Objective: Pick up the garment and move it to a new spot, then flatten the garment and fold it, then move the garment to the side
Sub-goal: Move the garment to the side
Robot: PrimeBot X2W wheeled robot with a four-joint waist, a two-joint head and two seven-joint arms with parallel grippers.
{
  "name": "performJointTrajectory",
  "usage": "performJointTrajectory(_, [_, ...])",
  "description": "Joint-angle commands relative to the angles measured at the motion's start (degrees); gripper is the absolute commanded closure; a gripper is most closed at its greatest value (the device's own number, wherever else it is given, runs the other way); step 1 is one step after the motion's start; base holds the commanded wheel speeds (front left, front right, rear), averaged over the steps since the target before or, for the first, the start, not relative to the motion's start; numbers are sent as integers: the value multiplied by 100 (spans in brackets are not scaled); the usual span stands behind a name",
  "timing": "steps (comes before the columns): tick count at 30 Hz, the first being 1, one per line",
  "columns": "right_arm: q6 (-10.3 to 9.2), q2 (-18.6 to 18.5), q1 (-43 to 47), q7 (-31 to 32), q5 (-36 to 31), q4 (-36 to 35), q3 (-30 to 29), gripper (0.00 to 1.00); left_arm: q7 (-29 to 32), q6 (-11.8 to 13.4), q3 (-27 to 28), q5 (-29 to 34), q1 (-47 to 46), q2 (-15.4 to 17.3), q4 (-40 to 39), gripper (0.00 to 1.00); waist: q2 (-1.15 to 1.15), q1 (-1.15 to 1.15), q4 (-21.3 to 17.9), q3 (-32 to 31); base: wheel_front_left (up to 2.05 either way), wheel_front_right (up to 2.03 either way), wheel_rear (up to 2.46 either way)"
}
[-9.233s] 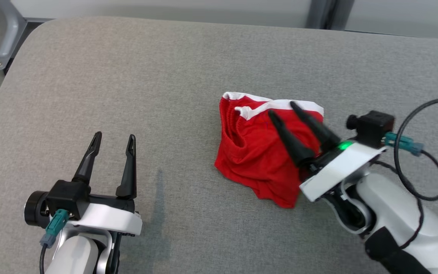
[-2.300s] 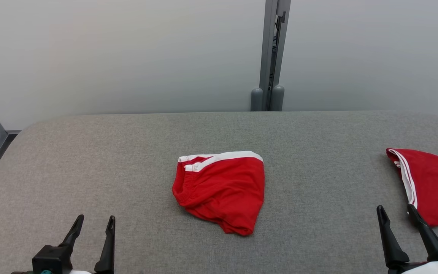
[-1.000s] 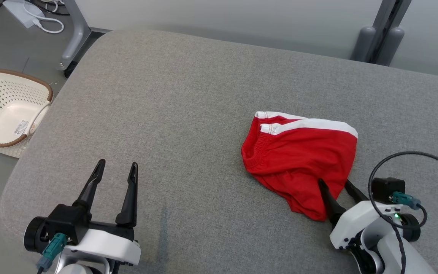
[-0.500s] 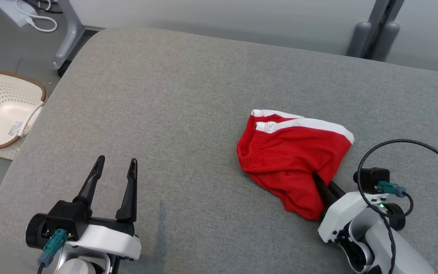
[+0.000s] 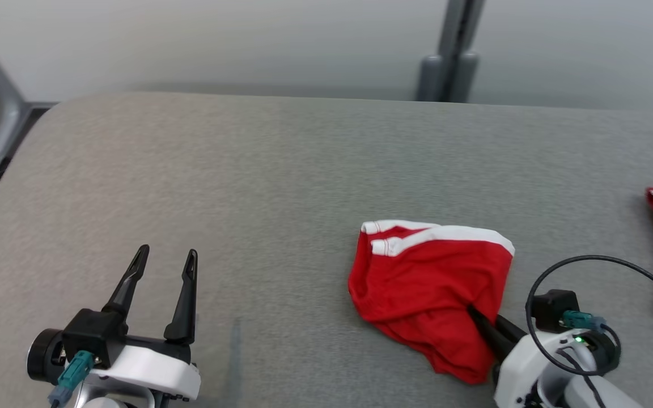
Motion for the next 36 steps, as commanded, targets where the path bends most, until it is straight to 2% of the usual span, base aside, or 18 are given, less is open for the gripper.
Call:
performJointTrajectory(1, [4,-204,86,89,-14,-106,70,100,17,25,21,1,2,65,-58,0,0,0,-513,-101,0,0,0])
performJointTrajectory(5, [3,-685,220,334,-45,-395,231,100,79,-2,-32,11,-19,103,-140,0,0,0,-1114,-40,0,0,0])
performJointTrajectory(10, [4,-1050,184,455,-136,-674,175,100,103,6,-53,58,-163,144,-228,0,0,0,-1610,143,0,0,0])
performJointTrajectory(17, [3,-1438,-551,455,-506,-1092,228,100,194,-5,-2,133,-443,305,-421,0,0,0,-2184,752,0,0,0])
performJointTrajectory(24, [3,-1793,-1455,273,-606,-1107,148,100,349,-132,-56,245,-898,463,-550,0,0,0,-2358,1411,0,0,0])
performJointTrajectory(29, [3,-2050,-1948,120,-585,-854,-152,100,417,-190,-102,337,-1211,538,-605,0,0,0,-2378,1842,0,0,0])
performJointTrajectory(36, [3,-2682,-2275,14,-511,-654,-438,100,475,-280,-156,422,-1518,630,-669,0,0,0,-2327,2286,0,0,0])
